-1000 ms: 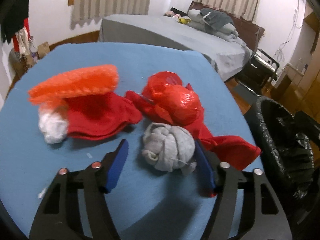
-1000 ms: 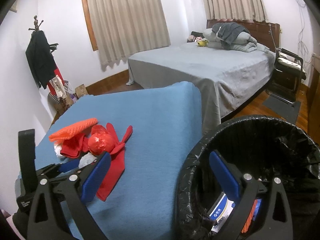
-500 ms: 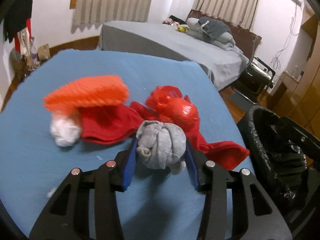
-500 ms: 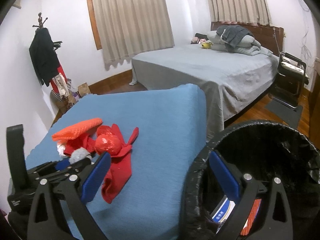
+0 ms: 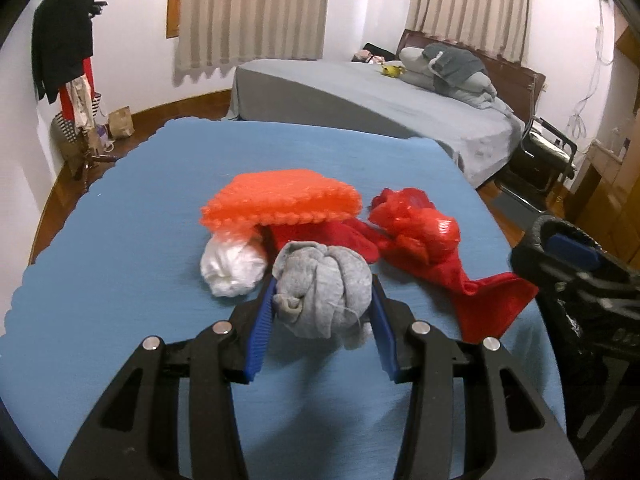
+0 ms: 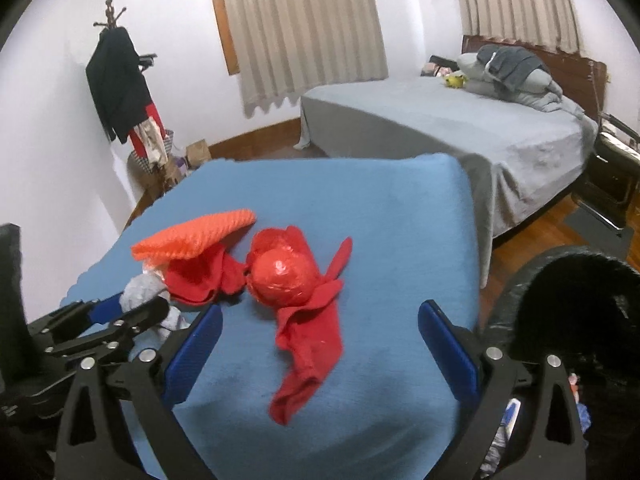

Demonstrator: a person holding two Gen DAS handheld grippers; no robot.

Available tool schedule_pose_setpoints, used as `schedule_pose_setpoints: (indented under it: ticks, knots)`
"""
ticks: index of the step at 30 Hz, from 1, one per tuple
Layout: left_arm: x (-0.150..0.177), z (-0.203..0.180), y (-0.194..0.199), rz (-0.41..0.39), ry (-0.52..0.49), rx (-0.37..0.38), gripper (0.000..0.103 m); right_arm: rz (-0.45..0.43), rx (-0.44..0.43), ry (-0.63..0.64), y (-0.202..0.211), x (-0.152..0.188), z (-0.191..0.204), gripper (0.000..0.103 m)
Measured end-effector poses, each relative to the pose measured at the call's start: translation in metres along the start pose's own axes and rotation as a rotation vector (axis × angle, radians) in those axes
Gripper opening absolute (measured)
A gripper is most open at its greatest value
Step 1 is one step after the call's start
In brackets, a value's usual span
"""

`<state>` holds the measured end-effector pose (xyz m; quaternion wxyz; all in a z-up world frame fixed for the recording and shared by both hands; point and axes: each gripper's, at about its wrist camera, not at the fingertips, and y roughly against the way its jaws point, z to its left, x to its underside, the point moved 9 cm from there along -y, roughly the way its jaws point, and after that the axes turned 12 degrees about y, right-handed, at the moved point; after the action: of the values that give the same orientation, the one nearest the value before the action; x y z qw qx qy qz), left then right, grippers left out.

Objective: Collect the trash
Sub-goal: 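Grasp red plastic bag with right tool while left tool holds grey sock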

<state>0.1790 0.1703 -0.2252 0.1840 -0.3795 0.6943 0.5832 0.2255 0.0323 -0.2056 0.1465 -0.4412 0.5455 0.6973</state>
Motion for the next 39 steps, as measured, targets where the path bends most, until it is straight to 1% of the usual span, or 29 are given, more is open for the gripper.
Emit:
schedule_pose_setpoints:
  ticks: [4, 8, 13, 15, 19, 20, 22, 23, 24, 25, 27, 34, 39]
  knots:
    - [-0.001, 0.008, -0.001, -0.001, 0.008, -0.008, 0.043, 0.037, -0.009, -0.017, -0.019, 0.005, 0.000, 0.093]
    - [-0.003, 0.010, 0.000, -0.009, 0.017, -0.012, 0.043, 0.038, -0.006, -0.029, -0.026, 0.003, -0.003, 0.093]
    - [-0.012, 0.017, -0.001, -0.025, 0.032, -0.019, 0.043, 0.027, -0.020, -0.018, -0.035, -0.008, 0.002, 0.088]
    - [-0.015, 0.019, -0.001, -0.030, 0.039, -0.020, 0.043, 0.034, -0.035, -0.008, -0.042, -0.011, 0.008, 0.082]
    - [-0.022, 0.022, 0.000, -0.042, 0.049, -0.020, 0.043, 0.052, -0.064, 0.008, -0.056, -0.014, 0.020, 0.076]
    - [-0.023, 0.022, 0.000, -0.044, 0.051, -0.020, 0.043, 0.059, -0.067, 0.017, -0.061, -0.015, 0.023, 0.074]
    - [-0.025, 0.023, 0.000, -0.046, 0.054, -0.020, 0.043, 0.082, -0.069, 0.032, -0.070, -0.014, 0.026, 0.064]
    - [-0.025, 0.024, 0.000, -0.046, 0.055, -0.020, 0.043, 0.099, -0.081, 0.033, -0.075, -0.013, 0.027, 0.052]
    - [-0.026, 0.024, 0.000, -0.045, 0.055, -0.019, 0.043, 0.109, -0.091, 0.031, -0.078, -0.010, 0.028, 0.046]
    - [-0.026, 0.024, 0.000, -0.045, 0.055, -0.019, 0.043, 0.114, -0.095, 0.031, -0.079, -0.010, 0.028, 0.045]
    - [-0.026, 0.024, 0.000, -0.045, 0.056, -0.019, 0.043, 0.102, -0.111, 0.027, -0.075, -0.011, 0.028, 0.042]
    - [-0.028, 0.020, 0.003, -0.058, 0.060, -0.010, 0.043, 0.028, -0.135, 0.004, -0.040, -0.020, 0.023, 0.042]
    - [-0.030, 0.008, 0.012, -0.076, 0.047, 0.009, 0.043, -0.012, -0.141, -0.012, -0.014, -0.027, 0.017, 0.042]
